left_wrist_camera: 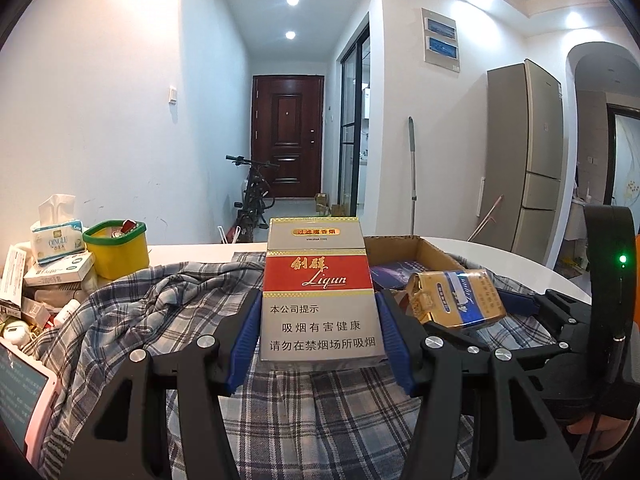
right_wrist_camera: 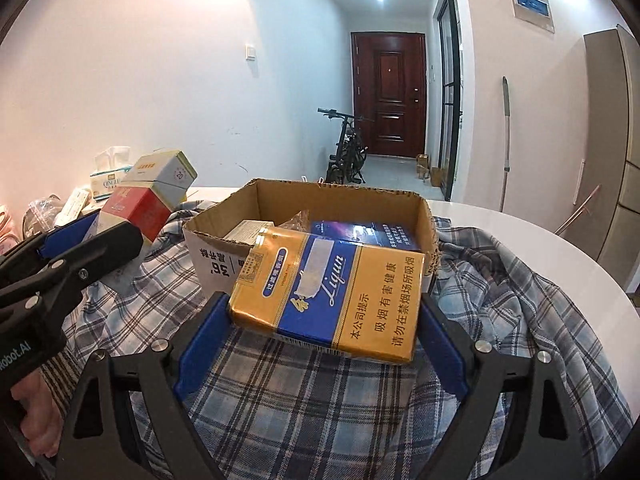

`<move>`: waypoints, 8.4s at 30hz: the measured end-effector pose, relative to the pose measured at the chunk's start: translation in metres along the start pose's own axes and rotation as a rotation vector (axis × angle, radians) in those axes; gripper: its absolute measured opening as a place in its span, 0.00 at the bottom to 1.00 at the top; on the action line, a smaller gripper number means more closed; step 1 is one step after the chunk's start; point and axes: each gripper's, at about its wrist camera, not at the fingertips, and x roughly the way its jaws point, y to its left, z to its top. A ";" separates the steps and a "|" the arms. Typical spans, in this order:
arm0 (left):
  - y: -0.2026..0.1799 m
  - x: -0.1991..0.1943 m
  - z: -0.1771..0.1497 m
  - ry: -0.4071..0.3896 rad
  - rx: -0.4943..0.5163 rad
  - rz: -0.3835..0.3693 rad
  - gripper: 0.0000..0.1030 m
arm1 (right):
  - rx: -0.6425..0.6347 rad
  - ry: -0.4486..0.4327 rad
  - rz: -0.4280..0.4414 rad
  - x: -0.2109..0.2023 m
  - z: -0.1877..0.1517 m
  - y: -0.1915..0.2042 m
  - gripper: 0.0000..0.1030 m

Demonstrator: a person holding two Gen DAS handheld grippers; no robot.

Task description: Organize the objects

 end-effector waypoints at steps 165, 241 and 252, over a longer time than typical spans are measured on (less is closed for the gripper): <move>0.039 0.112 0.108 0.185 -0.122 0.131 1.00 | 0.059 0.350 0.042 0.101 0.091 -0.049 0.88; 0.019 -0.152 0.154 -0.439 -0.062 0.058 1.00 | -0.010 -0.642 -0.113 -0.230 0.142 0.006 1.00; 0.021 -0.170 0.120 -0.286 -0.113 -0.041 1.00 | 0.018 -0.520 -0.028 -0.236 0.102 -0.002 1.00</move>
